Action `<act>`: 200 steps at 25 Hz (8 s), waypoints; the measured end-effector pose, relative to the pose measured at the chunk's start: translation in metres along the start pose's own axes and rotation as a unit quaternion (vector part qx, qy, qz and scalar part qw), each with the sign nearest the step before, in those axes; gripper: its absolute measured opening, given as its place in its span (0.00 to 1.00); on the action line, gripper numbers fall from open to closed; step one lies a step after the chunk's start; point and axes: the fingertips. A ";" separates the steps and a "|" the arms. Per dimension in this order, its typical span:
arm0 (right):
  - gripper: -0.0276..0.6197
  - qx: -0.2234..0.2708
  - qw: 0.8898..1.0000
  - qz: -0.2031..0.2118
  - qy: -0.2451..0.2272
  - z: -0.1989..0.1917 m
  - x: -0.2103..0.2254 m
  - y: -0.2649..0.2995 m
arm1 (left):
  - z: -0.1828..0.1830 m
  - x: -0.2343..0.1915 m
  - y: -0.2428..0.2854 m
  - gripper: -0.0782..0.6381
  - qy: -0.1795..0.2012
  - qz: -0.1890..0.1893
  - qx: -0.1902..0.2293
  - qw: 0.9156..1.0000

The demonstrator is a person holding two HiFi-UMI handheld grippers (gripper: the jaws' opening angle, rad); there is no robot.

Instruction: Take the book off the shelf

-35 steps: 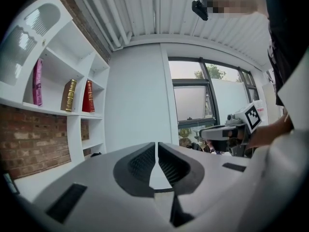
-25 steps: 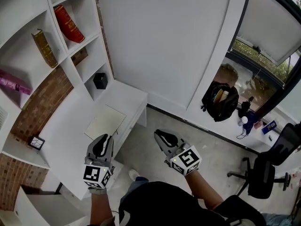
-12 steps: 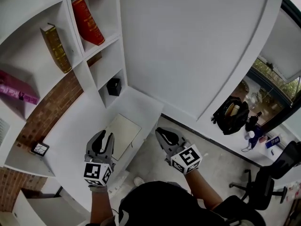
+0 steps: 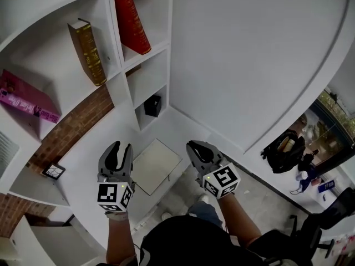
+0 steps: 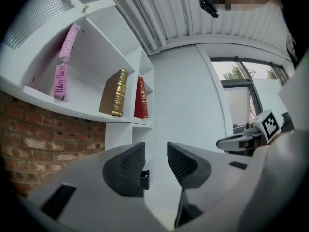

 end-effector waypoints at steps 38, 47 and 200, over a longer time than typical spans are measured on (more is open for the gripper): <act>0.10 0.008 0.952 0.306 0.033 0.015 0.078 0.258 | 0.139 -0.137 0.145 0.43 0.089 0.332 0.082 0.935; 0.10 0.003 0.944 0.328 0.036 0.009 0.099 0.278 | 0.148 -0.158 0.169 0.46 0.092 0.372 0.084 0.920; 0.10 0.025 0.619 0.783 -0.064 0.022 -0.482 -0.050 | -0.034 0.081 -0.504 0.42 -0.018 0.729 0.084 0.679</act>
Point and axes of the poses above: the fingertips, and each gripper's own axes: y forward along the fingers, x to its right, z out of its top, and after that the axes turned 6 degrees about -y, right-handed
